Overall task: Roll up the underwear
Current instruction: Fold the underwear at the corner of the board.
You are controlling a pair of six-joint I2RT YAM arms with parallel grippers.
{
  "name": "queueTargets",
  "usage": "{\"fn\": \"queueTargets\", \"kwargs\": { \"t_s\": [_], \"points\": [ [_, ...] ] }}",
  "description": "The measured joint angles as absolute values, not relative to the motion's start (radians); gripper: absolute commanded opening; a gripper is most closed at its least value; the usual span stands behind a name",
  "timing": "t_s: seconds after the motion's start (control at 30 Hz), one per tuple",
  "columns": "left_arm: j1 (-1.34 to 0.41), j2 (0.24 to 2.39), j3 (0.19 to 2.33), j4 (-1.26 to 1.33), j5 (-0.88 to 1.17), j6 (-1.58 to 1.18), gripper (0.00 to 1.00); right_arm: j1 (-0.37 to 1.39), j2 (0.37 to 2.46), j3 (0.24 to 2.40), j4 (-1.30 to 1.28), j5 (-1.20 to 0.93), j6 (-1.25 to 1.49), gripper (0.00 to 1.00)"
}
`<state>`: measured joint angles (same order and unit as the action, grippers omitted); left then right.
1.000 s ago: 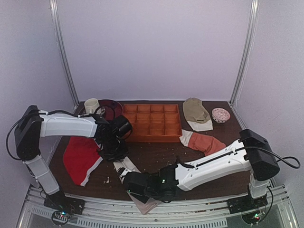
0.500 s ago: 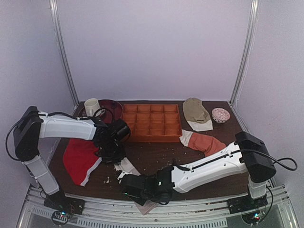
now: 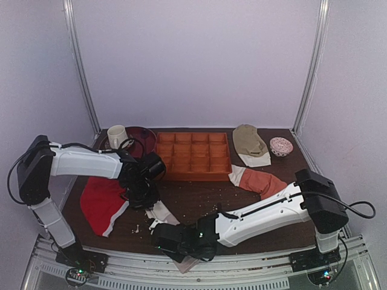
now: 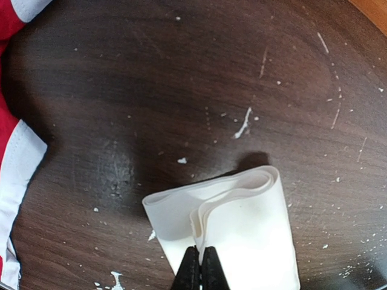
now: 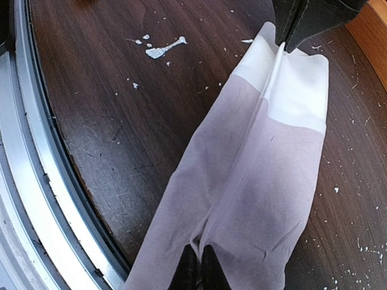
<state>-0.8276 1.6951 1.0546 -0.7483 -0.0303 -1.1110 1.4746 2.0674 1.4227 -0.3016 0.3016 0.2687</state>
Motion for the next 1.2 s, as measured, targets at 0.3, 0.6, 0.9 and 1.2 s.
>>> {"fn": "queueTargets", "kwargs": {
  "t_s": [0.3, 0.6, 0.9, 1.2],
  "points": [
    [-0.828, 1.695, 1.044, -0.741, -0.03, -1.116, 0.0, 1.477, 2.067, 1.423, -0.292, 0.286, 0.27, 0.0],
    [-0.828, 1.713, 1.034, -0.733, -0.03, -1.119, 0.0, 1.48, 2.067, 1.442, -0.289, 0.282, 0.271, 0.0],
    [-0.828, 1.715, 1.025, -0.733, -0.03, -1.119, 0.0, 1.483, 2.072, 1.478, -0.293, 0.267, 0.271, 0.0],
    [-0.828, 1.72, 1.025, -0.733, -0.03, -1.121, 0.0, 1.49, 2.111, 1.488, -0.292, 0.257, 0.271, 0.04]
  ]
}}
